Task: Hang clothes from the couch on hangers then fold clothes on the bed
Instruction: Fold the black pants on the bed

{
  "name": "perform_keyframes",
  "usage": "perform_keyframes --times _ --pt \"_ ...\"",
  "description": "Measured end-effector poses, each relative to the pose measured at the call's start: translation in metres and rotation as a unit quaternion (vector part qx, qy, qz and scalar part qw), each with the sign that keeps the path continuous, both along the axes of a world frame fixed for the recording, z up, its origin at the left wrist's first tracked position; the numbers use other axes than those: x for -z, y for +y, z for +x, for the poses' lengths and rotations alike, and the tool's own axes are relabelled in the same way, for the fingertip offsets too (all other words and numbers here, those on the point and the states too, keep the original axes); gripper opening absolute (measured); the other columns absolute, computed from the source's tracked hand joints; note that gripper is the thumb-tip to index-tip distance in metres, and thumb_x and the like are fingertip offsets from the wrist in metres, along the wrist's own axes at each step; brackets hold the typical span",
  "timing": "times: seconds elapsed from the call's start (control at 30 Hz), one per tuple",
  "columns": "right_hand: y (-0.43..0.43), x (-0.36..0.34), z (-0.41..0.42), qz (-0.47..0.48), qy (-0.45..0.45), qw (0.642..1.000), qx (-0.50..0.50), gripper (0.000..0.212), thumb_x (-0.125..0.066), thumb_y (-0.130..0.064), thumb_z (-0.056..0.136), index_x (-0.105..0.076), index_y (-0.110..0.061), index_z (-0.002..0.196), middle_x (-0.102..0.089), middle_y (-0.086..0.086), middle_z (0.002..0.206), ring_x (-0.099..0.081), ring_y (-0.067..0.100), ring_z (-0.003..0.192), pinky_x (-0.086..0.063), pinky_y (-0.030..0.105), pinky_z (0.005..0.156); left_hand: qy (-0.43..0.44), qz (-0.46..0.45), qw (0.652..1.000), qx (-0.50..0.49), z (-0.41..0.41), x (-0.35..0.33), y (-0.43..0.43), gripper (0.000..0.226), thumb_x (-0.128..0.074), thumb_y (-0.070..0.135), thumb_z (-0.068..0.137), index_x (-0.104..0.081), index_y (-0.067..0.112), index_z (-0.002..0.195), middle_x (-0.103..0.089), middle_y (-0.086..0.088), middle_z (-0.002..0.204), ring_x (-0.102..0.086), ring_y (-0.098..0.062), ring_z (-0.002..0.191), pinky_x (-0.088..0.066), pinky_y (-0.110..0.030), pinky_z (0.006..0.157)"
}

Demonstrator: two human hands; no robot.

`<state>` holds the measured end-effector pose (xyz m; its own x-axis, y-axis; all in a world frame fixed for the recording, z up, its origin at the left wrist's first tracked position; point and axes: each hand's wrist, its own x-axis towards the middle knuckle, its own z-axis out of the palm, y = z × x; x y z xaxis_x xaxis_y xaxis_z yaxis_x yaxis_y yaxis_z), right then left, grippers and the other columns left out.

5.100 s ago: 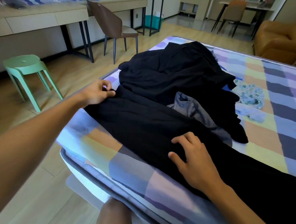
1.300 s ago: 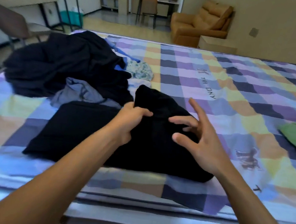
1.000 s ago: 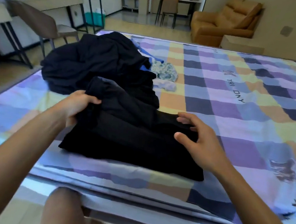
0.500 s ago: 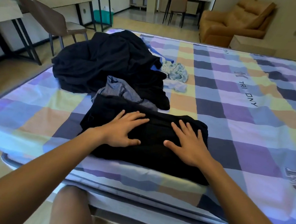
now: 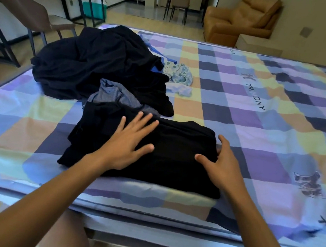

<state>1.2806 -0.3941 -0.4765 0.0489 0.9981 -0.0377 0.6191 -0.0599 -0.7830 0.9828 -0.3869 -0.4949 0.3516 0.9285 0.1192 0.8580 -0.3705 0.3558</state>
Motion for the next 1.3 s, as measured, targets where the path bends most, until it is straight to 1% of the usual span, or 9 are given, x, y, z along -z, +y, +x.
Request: perform_keyframes --times 0.2,0.3,0.43,0.53,0.63,0.8,0.97,1.13,1.3 --pt "0.004 -0.02 -0.005 -0.093 0.124 0.986 -0.063 0.088 -0.08 -0.015 0.083 -0.035 -0.041 0.154 -0.052 -0.004 0.142 -0.058 0.014 0.118 -0.052 0.028 0.095 0.071 -0.052 0.996 0.007 0.004 0.012 -0.005 0.105 -0.018 0.097 0.074 0.0 0.04 0.16 0.019 0.018 0.165 0.03 -0.003 0.148 0.022 -0.052 0.12" --pt "0.008 -0.048 -0.024 -0.078 0.149 0.982 -0.08 0.085 -0.078 -0.005 0.081 -0.043 -0.041 0.149 -0.057 0.0 0.137 -0.062 0.007 0.104 -0.051 0.01 0.067 -0.133 -0.128 0.983 -0.001 0.001 0.002 0.001 0.094 -0.042 0.084 0.083 -0.018 0.036 0.16 -0.004 0.021 0.165 0.008 0.002 0.152 0.015 -0.034 0.122" --pt "0.008 -0.103 -0.086 0.036 0.078 0.98 -0.181 0.101 -0.081 -0.001 0.075 -0.032 -0.035 0.157 -0.049 -0.009 0.146 -0.056 0.006 0.12 -0.047 0.003 0.077 -0.477 -0.222 0.842 -0.12 -0.021 -0.039 0.008 0.066 -0.035 0.067 0.096 -0.048 0.027 0.147 -0.057 0.006 0.145 -0.054 -0.014 0.134 -0.042 -0.024 0.106" --pt "0.0 -0.118 -0.142 0.015 0.122 0.938 -0.324 0.107 -0.082 -0.012 0.083 -0.013 -0.04 0.16 -0.039 -0.006 0.155 -0.059 0.006 0.122 -0.048 0.017 0.099 -0.642 -0.254 0.706 -0.156 -0.048 -0.068 -0.008 0.079 -0.027 0.076 0.093 -0.058 0.02 0.139 -0.068 -0.011 0.131 -0.067 -0.027 0.113 -0.051 -0.041 0.093" --pt "-0.004 -0.088 -0.179 -0.048 0.114 0.913 -0.389 0.097 -0.073 -0.029 0.093 -0.005 -0.041 0.161 -0.026 -0.007 0.164 -0.039 0.012 0.145 -0.038 0.029 0.116 -0.664 -0.267 0.664 -0.215 -0.072 -0.075 -0.026 0.069 -0.039 0.069 0.096 -0.07 0.016 0.124 -0.074 -0.014 0.117 -0.071 -0.03 0.106 -0.055 -0.041 0.094" --pt "-0.003 -0.012 -0.193 0.003 -0.131 0.905 -0.405 0.066 -0.044 -0.045 0.106 -0.017 -0.024 0.162 -0.008 -0.001 0.17 -0.001 0.016 0.156 -0.006 0.044 0.127 -0.443 -0.099 0.823 -0.342 -0.095 -0.04 -0.018 0.034 -0.077 0.012 0.087 -0.062 0.013 0.118 -0.072 -0.01 0.111 -0.07 -0.029 0.103 -0.055 -0.046 0.096" --pt "0.005 -0.018 -0.199 0.055 -0.086 0.933 -0.345 0.057 -0.033 -0.046 0.109 -0.022 -0.028 0.161 -0.009 -0.003 0.17 0.004 0.015 0.156 0.006 0.046 0.124 -0.305 0.044 0.902 -0.303 -0.098 -0.054 0.016 0.027 -0.072 0.02 0.091 -0.057 0.017 0.114 -0.067 -0.001 0.109 -0.063 -0.022 0.105 -0.05 -0.036 0.09" --pt "-0.013 0.017 -0.198 0.063 -0.198 0.922 -0.326 0.063 -0.025 -0.059 0.105 -0.012 -0.034 0.162 0.004 -0.004 0.171 0.015 0.017 0.155 0.011 0.052 0.123 -0.067 0.045 0.914 -0.397 -0.107 -0.03 0.027 0.043 -0.058 0.052 0.095 -0.055 0.017 0.119 -0.067 -0.015 0.11 -0.063 -0.04 0.102 -0.044 -0.041 0.075" --pt "-0.024 0.017 -0.187 0.023 -0.033 0.969 -0.245 0.059 -0.045 -0.055 0.102 -0.034 -0.033 0.156 0.006 -0.006 0.17 0.006 0.014 0.156 -0.005 0.046 0.126 -0.144 -0.011 0.876 -0.46 -0.116 -0.014 0.0 0.071 -0.051 0.075 0.088 -0.051 0.011 0.119 -0.064 -0.01 0.119 -0.061 -0.037 0.11 -0.048 -0.045 0.086"
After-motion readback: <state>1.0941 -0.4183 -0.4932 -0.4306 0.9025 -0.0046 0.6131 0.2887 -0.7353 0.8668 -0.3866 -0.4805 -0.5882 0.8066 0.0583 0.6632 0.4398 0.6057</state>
